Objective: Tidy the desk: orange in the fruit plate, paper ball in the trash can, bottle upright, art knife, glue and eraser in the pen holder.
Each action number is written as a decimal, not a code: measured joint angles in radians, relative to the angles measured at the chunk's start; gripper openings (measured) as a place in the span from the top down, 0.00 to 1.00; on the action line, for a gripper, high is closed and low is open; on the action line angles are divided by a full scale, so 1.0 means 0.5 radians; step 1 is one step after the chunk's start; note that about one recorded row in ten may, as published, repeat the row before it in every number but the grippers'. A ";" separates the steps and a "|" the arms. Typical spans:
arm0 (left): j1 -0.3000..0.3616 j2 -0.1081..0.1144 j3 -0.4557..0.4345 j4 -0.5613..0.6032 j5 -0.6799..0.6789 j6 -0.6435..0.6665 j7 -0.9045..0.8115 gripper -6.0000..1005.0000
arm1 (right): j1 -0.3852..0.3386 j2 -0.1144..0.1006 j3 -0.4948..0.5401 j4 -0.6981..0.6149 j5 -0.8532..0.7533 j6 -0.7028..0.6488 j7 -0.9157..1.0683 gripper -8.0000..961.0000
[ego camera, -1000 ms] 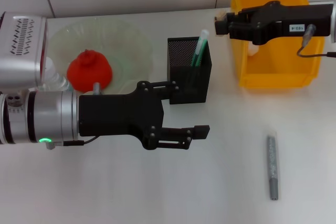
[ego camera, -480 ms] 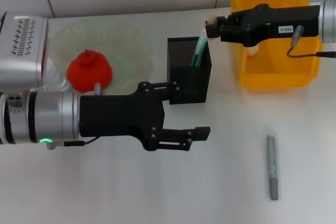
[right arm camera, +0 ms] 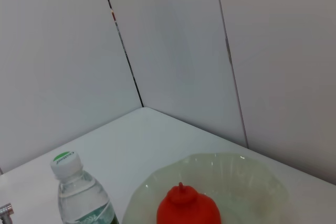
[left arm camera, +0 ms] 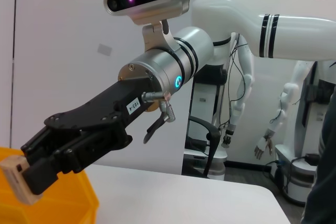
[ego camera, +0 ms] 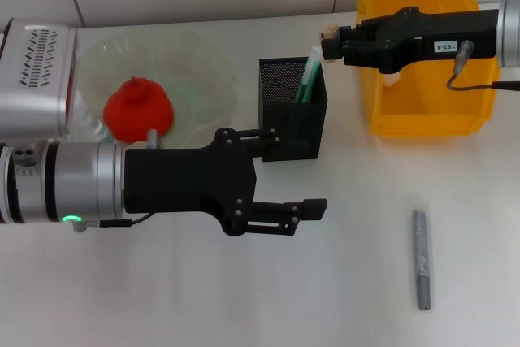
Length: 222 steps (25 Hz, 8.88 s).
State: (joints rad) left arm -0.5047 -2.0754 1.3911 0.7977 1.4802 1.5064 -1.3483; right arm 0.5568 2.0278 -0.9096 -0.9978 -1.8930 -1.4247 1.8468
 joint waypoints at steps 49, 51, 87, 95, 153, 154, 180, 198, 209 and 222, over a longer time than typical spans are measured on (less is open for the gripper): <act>0.006 -0.003 0.025 -0.006 0.000 0.000 0.000 0.21 | 0.194 0.049 -0.093 0.306 -0.254 0.358 -0.100 0.68; 0.006 -0.003 0.025 -0.006 0.000 0.000 0.000 0.21 | 0.194 0.049 -0.099 0.305 -0.254 0.356 -0.100 0.64; 0.084 0.022 -0.029 0.009 0.009 0.022 0.051 0.21 | -0.148 0.098 -0.286 -0.568 -0.550 -0.026 0.307 0.20; 0.086 0.019 -0.028 0.012 0.018 0.034 0.052 0.21 | -0.153 0.098 -0.351 -0.873 -0.752 -0.317 0.649 0.20; 0.111 0.012 -0.006 0.012 0.013 0.066 0.077 0.21 | -0.029 0.105 -0.993 -1.082 -1.619 -0.893 0.686 0.21; 0.111 0.012 -0.007 0.012 0.013 0.066 0.077 0.21 | -0.038 0.106 -1.007 -1.084 -1.624 -0.888 0.600 0.21; 0.112 0.012 -0.024 0.009 0.001 0.061 0.072 0.21 | -0.059 0.107 -1.242 -1.053 -1.777 -0.797 0.018 0.21; 0.103 0.003 -0.011 0.005 -0.002 0.055 0.066 0.22 | -0.054 0.111 -1.383 -1.056 -1.896 -0.746 -0.160 0.21; 0.105 0.003 -0.016 0.006 -0.004 0.064 0.064 0.22 | -0.053 0.111 -1.460 -1.001 -1.900 -0.644 -0.248 0.21; 0.096 0.003 -0.024 -0.003 -0.004 0.053 0.054 0.22 | 0.023 0.111 -1.503 -0.812 -1.891 -0.519 -0.310 0.21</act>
State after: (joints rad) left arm -0.4569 -2.0739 1.3790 0.7961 1.4783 1.5327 -1.3212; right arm 0.5681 2.0833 -1.6612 -1.4038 -2.8384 -1.6844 1.6916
